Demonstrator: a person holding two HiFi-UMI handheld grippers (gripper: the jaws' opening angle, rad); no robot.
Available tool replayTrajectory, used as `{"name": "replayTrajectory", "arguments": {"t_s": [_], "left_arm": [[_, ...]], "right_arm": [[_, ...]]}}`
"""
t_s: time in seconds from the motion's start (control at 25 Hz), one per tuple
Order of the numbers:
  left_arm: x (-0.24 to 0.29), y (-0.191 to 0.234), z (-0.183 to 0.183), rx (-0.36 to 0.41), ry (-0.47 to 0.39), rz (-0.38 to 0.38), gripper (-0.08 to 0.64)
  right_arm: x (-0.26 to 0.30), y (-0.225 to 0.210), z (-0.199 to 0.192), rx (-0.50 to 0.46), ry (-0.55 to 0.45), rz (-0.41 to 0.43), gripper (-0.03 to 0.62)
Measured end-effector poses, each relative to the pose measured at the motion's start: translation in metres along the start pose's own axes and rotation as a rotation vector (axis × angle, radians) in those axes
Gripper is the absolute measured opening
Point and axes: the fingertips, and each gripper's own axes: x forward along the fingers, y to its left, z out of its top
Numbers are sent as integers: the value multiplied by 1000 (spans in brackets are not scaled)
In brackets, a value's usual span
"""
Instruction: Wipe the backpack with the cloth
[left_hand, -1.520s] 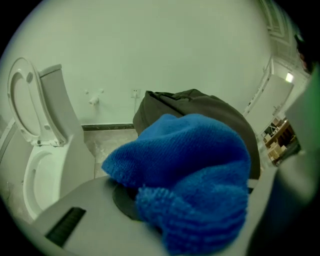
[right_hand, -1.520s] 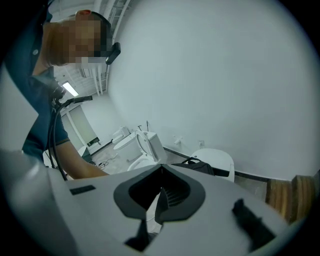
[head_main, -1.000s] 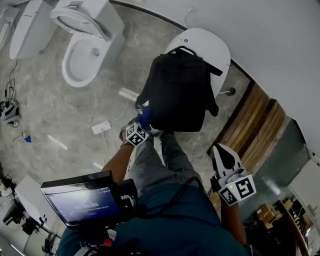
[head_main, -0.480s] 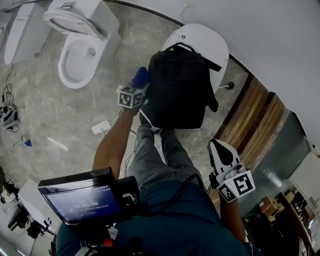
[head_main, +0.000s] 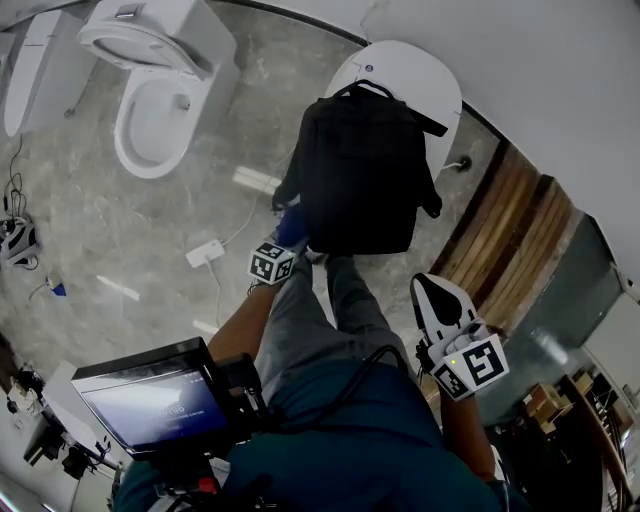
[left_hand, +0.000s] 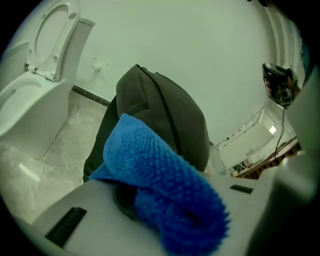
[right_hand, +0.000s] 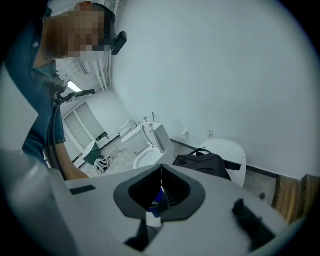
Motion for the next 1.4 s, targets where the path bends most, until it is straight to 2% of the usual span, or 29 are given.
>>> {"name": "replayTrajectory", "arguments": {"t_s": [0.08,0.16,0.24,0.32,0.4,0.56,0.64,0.72,0.84,0.92,1.04,1.12,1.16,1.2,1.32,1.4], "left_arm": [[2,3,9,63,34,-21,51],[-2,14,31,103,8,-28,51],[-6,31,75,116,-73,-4,51],[0,47,125,196,-87,29,51],[14,65,161,301,-9,58,51],[26,97,210,506,197,100,51],[28,108,235,618,263,132,51],[33,114,268,704,290,167,51],[57,96,317,829,336,160,51],[85,64,332,958,390,113,51],[128,8,319,1174,543,30,51],[156,-31,297,1272,621,-34,51],[166,-48,288,1293,630,-50,51],[173,-61,283,1282,616,-60,51],[171,-84,274,1106,509,-136,51],[160,-88,264,1108,475,-153,51]], "right_arm": [[3,3,1,-7,1,3,0],[5,5,3,-12,1,5,0],[5,5,5,-13,1,4,0],[4,5,5,-9,0,-1,0],[1,5,3,-3,-3,-7,0],[-6,-2,-3,25,-8,-32,0],[-11,-9,-9,47,-10,-51,0],[-17,-18,-14,68,-16,-72,0],[-24,-26,-18,98,-34,-97,0],[-29,-31,-20,113,-42,-110,0],[-38,-40,-23,136,-53,-134,0],[-43,-48,-26,149,-61,-147,0],[-46,-51,-28,155,-65,-152,0],[-49,-53,-29,159,-69,-156,0],[-54,-57,-31,167,-79,-158,0],[-55,-58,-30,166,-86,-153,0]]}}
